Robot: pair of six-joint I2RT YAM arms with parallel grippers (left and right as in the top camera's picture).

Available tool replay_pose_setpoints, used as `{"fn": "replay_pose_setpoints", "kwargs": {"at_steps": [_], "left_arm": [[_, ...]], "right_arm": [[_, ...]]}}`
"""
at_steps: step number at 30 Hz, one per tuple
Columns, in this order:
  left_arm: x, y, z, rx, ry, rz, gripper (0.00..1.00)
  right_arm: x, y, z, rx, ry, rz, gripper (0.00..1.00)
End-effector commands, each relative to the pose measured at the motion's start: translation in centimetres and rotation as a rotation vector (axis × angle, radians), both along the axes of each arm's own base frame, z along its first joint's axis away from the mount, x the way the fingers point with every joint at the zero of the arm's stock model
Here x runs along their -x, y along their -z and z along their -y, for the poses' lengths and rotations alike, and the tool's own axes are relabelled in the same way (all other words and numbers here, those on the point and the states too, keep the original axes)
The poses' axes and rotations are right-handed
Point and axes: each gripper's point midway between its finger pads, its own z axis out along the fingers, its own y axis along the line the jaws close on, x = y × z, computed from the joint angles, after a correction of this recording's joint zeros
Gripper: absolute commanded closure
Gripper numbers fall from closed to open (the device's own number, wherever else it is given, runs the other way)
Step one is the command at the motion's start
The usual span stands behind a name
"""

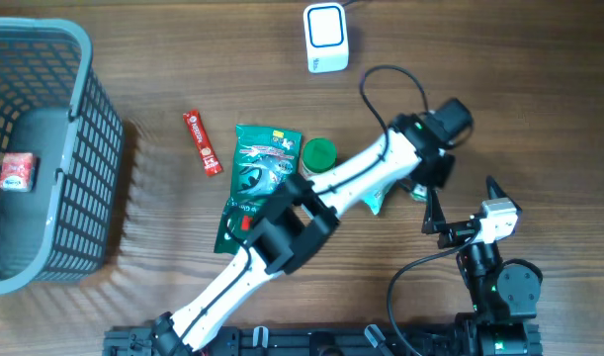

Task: Scan the item barcode
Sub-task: 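Carry the green-white packet and set it right of the tissue pack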

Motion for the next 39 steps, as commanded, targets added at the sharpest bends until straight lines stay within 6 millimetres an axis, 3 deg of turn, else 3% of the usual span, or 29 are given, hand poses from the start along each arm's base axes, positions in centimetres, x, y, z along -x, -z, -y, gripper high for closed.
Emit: {"fn": "replay_pose_setpoints", "kwargs": {"at_steps": [1,5,8,9,10,11,14,21,31,33,39], "left_arm": [[-2.6,-0.4,-2.8,0.04,-0.066,-0.097,0.89],[-3.7,-0.6,-3.7,0.056,-0.089,-0.117,0.86],[-3.2,-0.3,-3.3,0.033,-0.079,-0.092,0.65],[-3.0,-0.2,-3.2,0.012,-0.078,-0.07,0.52],[-2.8,0.0,-3.0,-0.009,-0.072,-0.045,0.29],[-2.4,0.1,-2.6,-0.027,-0.063,-0.019,0.0],[-1.0,0.3,-1.5,-0.076,-0.035,0.053,0.0],[-0.1,0.4,-0.7,-0.172,-0.02,0.204,0.0],[-0.7,0.1,-0.8,-0.163,-0.024,0.213,0.0],[-1.3,-1.4,-0.9,-0.154,0.01,0.254,0.0],[-7.4,-11.0,-5.0,-0.153,-0.138,0.485,0.0]], "right_arm": [[0.0,-0.2,0.3,-0.013,0.014,0.008,0.0],[0.0,-0.2,0.3,-0.013,0.014,0.008,0.0],[0.0,-0.2,0.3,-0.013,0.014,0.008,0.0],[0.0,-0.2,0.3,-0.013,0.014,0.008,0.0],[0.0,-0.2,0.3,-0.013,0.014,0.008,0.0],[0.0,-0.2,0.3,-0.013,0.014,0.008,0.0],[0.0,-0.2,0.3,-0.013,0.014,0.008,0.0],[0.0,-0.2,0.3,-0.013,0.014,0.008,0.0],[0.0,-0.2,0.3,-0.013,0.014,0.008,0.0],[0.0,-0.2,0.3,-0.013,0.014,0.008,0.0],[0.0,-0.2,0.3,-0.013,0.014,0.008,0.0]]}}
